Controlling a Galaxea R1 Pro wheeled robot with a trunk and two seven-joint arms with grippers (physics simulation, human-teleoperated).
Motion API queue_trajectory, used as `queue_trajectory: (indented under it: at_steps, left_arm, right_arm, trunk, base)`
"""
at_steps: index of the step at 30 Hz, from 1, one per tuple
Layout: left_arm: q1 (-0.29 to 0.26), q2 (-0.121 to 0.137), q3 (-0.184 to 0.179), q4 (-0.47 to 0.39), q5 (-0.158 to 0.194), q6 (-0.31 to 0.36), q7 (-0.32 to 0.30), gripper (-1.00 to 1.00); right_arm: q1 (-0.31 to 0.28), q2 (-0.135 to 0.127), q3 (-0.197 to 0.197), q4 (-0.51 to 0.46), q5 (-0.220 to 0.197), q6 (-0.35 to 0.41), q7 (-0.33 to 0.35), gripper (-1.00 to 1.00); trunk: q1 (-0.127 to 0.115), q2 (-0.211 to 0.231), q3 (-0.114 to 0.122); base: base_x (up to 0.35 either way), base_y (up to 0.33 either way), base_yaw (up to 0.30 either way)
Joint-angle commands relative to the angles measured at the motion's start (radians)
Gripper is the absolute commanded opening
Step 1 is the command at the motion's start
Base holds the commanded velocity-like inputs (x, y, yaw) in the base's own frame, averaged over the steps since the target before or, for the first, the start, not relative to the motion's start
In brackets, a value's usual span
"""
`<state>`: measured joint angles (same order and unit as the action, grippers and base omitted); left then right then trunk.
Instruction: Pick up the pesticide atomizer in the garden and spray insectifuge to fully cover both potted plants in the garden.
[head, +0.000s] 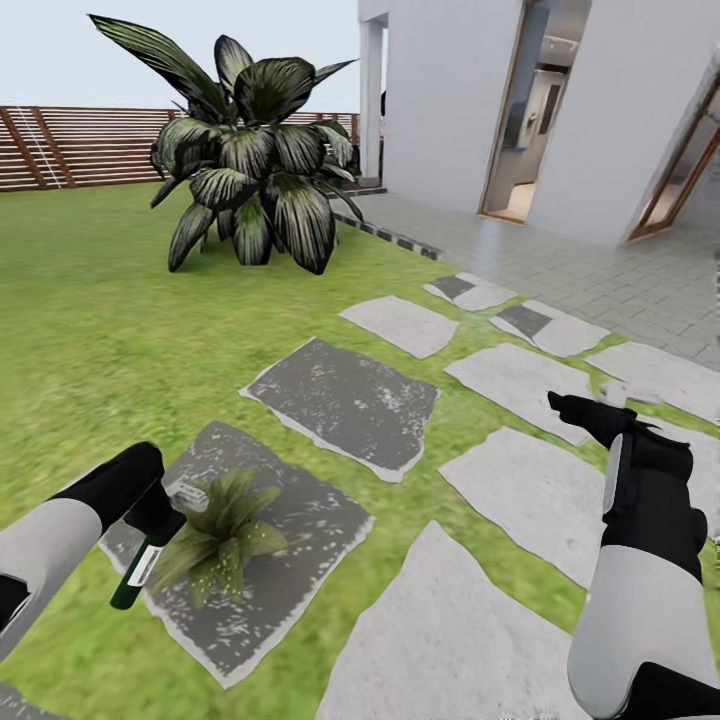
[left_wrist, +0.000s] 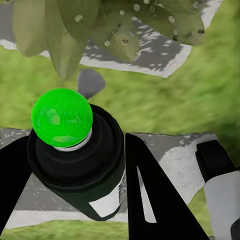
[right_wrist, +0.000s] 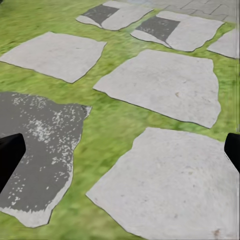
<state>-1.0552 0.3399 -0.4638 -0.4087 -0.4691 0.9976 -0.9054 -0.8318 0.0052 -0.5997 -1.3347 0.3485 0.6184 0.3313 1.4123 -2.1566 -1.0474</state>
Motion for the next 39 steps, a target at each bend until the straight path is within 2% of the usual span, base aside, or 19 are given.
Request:
queue_trajectory:
  at_steps: [1,9,19,31,36,39]
  left_arm:
    - [0.000,0.001,-0.003,-0.002,-0.010,0.003,-0.010,-1.00]
    - [-0.001,0.002,-0.006,-0.002,-0.010,0.003,-0.011,-1.00]
    - [0.005,0.001,-0.006,-0.004,-0.009,0.000,-0.013,-1.00]
    - [0.028,0.001,-0.007,-0.004,-0.010,-0.001,-0.011,-1.00]
    - [0.027,0.001,-0.005,-0.003,-0.010,0.002,-0.012,-1.00]
    - [0.007,0.001,-0.006,-0.003,-0.009,0.003,-0.013,-1.00]
  right_arm:
    - [-0.001,0.001,-0.002,-0.001,0.011,0.003,0.009,1.00]
    - [-0.001,0.000,-0.002,-0.001,0.010,0.003,0.009,1.00]
    - [-0.001,0.001,-0.002,-0.001,0.010,0.003,0.009,1.00]
    - [-0.001,0.000,-0.002,-0.001,0.010,0.003,0.009,1.00]
    - [-0.001,0.000,-0.001,0.000,0.010,0.003,0.009,1.00]
    - [-0.001,0.000,-0.002,-0.001,0.010,0.003,0.009,1.00]
  trunk:
    - [0.000,0.000,-0.001]
    - [0.000,0.000,-0.001]
    - [0.000,0.000,-0.001]
    - [0.000,0.000,-0.001]
    - [0.000,0.000,-0.001]
    - [0.000,0.000,-0.001]
  base:
    - [-0.002,-0.002,-0.218]
    - [0.000,0.000,-0.184]
    - [-0.005,-0.002,-0.005]
    - [-0.140,-0.097,0.000]
    - [-0.003,-0.002,0.000]
    - [0.000,0.000,0.000]
